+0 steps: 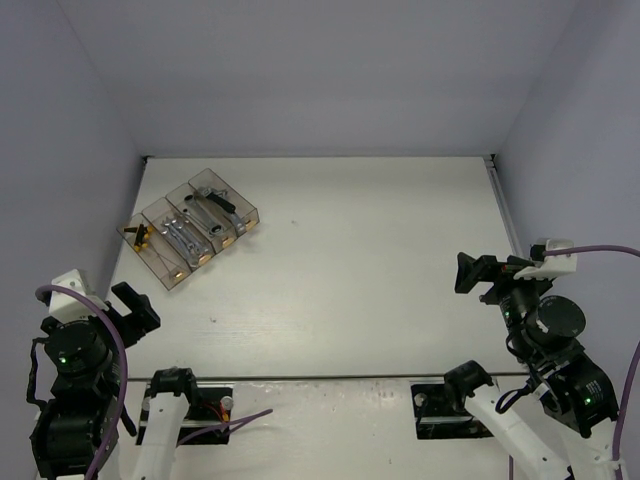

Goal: Sort the tools into containers

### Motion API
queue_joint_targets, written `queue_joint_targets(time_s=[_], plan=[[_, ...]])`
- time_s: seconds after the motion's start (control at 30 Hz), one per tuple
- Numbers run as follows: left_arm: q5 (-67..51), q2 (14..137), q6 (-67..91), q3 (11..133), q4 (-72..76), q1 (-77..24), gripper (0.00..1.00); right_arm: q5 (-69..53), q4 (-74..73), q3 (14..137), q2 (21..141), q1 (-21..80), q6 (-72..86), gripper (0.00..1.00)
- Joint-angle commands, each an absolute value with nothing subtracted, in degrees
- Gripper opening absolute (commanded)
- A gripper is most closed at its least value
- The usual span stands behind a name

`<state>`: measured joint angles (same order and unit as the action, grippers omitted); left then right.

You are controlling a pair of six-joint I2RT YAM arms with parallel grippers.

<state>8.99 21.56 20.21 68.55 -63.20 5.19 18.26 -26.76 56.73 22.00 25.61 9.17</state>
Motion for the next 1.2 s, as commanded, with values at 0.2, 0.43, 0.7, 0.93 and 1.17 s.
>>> queue_joint_targets(time_s=[0.2,0.43,0.7,0.93,1.17], plan=[[9.56,22.31,20.78,69.08,-61.65,5.01,0.82,17.86,-23.43,57.68,23.66,26.12,10.07,1.00],[9.49,23.38,20.83,69.08,-61.61,5.01,0.82,17.75,-23.38,58.45,24.26,26.10,9.23,1.00],[9.87,24.35,20.93,69.09,-61.89,5.01,0.82,17.40,-23.38,59.07,24.97,26.11,8.33,1.00],[10.42,24.67,21.20,69.26,-62.14,5.01,0.82,17.25,-23.38,60.38,25.84,26.54,7.65,1.00],[10.63,24.61,21.27,69.26,-62.14,5.01,0.82,16.58,-23.38,60.38,25.93,26.81,8.00,1.00]])
